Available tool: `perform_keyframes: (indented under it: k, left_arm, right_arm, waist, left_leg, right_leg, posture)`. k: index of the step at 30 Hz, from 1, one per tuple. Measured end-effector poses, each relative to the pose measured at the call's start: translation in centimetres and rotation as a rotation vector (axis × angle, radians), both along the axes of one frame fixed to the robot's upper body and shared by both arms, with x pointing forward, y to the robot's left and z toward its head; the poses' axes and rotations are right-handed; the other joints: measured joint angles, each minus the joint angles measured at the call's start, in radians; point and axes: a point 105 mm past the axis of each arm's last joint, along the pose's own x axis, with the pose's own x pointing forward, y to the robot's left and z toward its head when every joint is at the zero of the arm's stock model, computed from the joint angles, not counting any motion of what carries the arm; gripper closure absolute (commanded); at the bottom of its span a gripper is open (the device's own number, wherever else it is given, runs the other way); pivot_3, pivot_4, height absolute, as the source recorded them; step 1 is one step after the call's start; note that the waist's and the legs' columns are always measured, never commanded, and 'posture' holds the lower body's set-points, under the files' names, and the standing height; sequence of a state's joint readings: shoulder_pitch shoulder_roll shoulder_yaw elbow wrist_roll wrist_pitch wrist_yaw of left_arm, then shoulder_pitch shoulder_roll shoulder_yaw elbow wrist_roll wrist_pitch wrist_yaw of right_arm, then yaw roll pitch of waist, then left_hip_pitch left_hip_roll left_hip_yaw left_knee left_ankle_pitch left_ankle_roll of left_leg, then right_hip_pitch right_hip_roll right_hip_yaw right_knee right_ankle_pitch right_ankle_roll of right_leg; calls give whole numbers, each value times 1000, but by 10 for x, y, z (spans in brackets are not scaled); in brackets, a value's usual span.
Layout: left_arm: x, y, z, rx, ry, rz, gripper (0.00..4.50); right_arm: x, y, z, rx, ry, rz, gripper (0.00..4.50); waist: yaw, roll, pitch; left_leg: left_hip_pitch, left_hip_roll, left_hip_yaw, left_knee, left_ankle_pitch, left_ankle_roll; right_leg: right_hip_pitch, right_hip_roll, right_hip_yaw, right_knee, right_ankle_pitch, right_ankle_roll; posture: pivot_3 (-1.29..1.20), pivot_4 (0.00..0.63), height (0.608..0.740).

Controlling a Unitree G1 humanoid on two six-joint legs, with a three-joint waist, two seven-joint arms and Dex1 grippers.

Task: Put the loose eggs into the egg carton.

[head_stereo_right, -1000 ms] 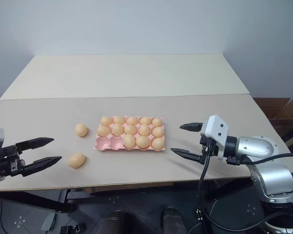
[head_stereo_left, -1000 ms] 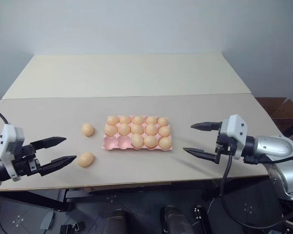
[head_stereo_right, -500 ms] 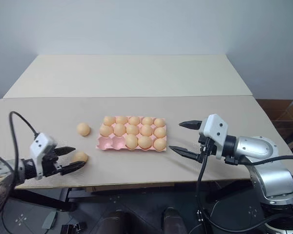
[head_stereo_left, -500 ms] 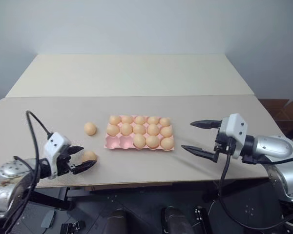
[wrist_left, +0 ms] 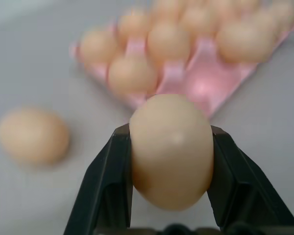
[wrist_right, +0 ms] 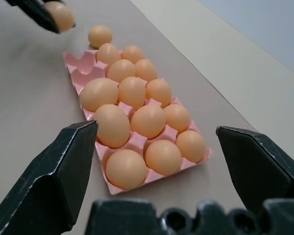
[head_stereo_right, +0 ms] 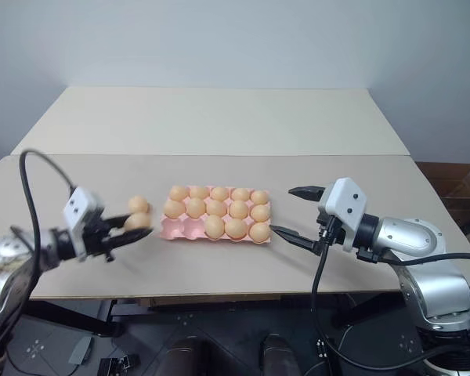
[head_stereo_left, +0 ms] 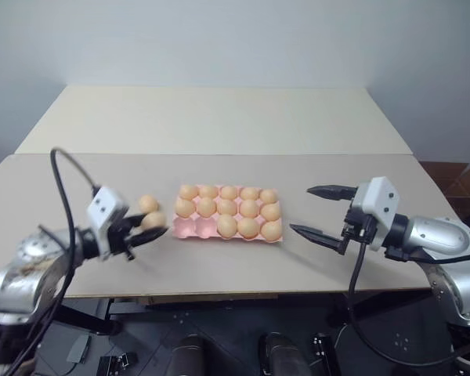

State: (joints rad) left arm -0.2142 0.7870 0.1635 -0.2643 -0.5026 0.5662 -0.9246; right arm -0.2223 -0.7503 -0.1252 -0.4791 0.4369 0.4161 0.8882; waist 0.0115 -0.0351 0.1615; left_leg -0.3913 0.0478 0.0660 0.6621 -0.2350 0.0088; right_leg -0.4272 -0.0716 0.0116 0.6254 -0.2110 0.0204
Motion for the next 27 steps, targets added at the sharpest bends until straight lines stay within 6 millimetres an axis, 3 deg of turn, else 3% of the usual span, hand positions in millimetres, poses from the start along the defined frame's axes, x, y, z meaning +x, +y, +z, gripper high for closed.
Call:
perform_keyframes:
  k: [3, 6, 14, 17, 21, 24, 27]
  left_arm:
    - [9, -28, 8, -9, -53, -81, 2764]
    - [18, -47, -8, -2, -7, -106, 2764]
    - [27, -56, -15, 57, 24, -114, 190]
    - [28, -54, -13, 53, 18, -100, 8]
    - [27, -37, 10, 16, -48, -57, 8]
    - [19, -7, 27, -2, -96, 7, 8]
    - [6, 33, 24, 18, -78, 116, 8]
  right_arm:
    - [1, 0, 1, 2, -6, -14, 0]
    - [2, 0, 1, 3, -6, -21, 0]
    - [2, 1, 2, 9, -8, -52, 0]
    - [2, 1, 3, 14, -11, -63, 0]
    - [1, 4, 5, 27, -9, -54, 0]
    - [0, 4, 5, 27, -8, -51, 0]
    - [1, 5, 4, 25, 0, -40, 0]
  waist:
    - [0, 0, 0]
    - [-7, 0, 0]
    - [-14, 0, 0]
    - [-13, 0, 0]
    - [-19, 0, 0]
    - [-29, 0, 0]
    - [-31, 0, 0]
  left_leg:
    - [1, -1, 0, 0, 0, 1]
    - [1, -1, 0, 0, 0, 1]
    - [1, -1, -1, 0, 0, 1]
    - [1, -1, -1, 0, 0, 1]
    - [1, 0, -1, 0, 0, 1]
    - [2, 0, -1, 0, -1, 1]
    - [2, 1, 0, 0, -1, 1]
  right_leg:
    - [2, -1, 1, -1, 1, 0]
    - [2, 0, 1, -1, 1, 0]
    - [2, 1, 1, -1, -1, 4]
    - [2, 0, 1, -1, -1, 3]
    - [1, 1, 1, -1, -1, 3]
    - [1, 1, 1, -1, -1, 3]
    - [1, 1, 1, -1, -2, 4]
  posture:
    - [0, 150, 740]
    - [0, 150, 740]
    - [0, 150, 740]
    - [0, 150, 740]
    - [0, 150, 740]
    - [0, 150, 740]
    - [0, 150, 740]
